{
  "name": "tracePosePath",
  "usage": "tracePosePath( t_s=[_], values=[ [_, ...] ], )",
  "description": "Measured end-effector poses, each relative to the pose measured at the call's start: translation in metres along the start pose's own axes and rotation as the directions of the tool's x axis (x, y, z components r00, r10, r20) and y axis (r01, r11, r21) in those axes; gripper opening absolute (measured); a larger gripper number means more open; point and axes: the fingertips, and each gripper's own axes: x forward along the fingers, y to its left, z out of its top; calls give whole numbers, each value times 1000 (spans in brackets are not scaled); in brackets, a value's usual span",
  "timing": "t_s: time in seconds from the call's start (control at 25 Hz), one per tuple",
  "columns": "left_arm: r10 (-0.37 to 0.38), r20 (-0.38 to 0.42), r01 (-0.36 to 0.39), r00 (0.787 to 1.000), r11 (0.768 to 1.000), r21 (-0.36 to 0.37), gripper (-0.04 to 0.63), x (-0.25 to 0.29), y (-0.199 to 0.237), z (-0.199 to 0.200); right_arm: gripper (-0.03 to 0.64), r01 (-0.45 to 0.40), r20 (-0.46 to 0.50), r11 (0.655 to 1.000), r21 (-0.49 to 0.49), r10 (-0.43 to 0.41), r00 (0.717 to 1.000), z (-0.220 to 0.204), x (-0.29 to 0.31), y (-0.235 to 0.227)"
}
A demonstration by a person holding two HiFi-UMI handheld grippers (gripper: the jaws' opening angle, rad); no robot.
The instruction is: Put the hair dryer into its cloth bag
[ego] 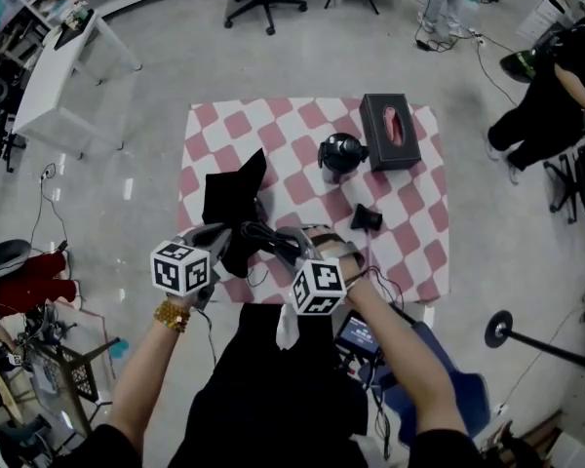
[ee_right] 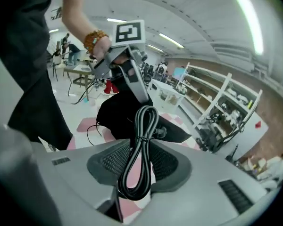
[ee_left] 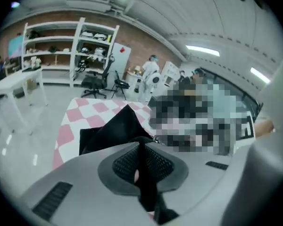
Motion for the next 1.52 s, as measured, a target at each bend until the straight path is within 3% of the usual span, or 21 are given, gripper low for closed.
tracePosePath(
  t_s=[0.12,0.2,0.36,0.52,0.6,0.72,0.8,0.84,0.92,1.16,1.24,1.32,1.44,1.52],
  values=[
    [-25,52,33,998,987,-160,34,-2,6,3,135,64,13,989,-136,-63,998,4,-9,-1],
    [-20,74,34,997,980,-197,34,-3,7,6,133,64,-7,977,-202,-67,998,1,-9,4],
    [-4,89,17,996,989,-146,34,-2,-7,14,132,21,-121,962,-273,-56,991,-2,2,10],
    [-11,126,31,992,987,-156,34,-1,-21,23,130,67,-193,937,-343,-141,971,8,11,-4],
    [-19,125,35,992,992,-125,34,2,-35,24,129,83,-246,930,-358,-179,953,12,15,-9],
    [-41,105,47,994,997,-57,34,12,-60,14,126,68,-367,951,-303,-183,912,3,26,-9],
    [-67,112,74,991,996,-58,34,21,-69,5,124,135,-393,951,-277,-240,888,-1,34,-19],
    [-79,131,89,988,993,-73,34,24,-68,4,123,163,-382,949,-269,-260,887,-2,37,-22],
    [-94,177,112,980,989,-95,34,28,-61,7,126,175,-322,953,-247,-251,913,-6,42,-19],
    [-156,168,164,973,986,-32,34,26,-46,16,129,39,-116,984,-173,-59,991,-48,30,-2],
    [-162,180,176,970,983,-61,34,22,-42,19,132,27,-22,976,-214,-33,999,-53,22,6],
    [-154,194,179,969,977,-117,34,21,-36,21,130,71,39,976,-204,-64,997,-58,13,5],
    [-132,213,178,968,961,-210,34,20,-22,21,123,153,79,988,20,-155,985,-70,2,-9],
    [-110,229,172,967,947,-272,34,18,-9,23,121,214,115,958,190,-239,964,-73,-7,-23]
  ],
)
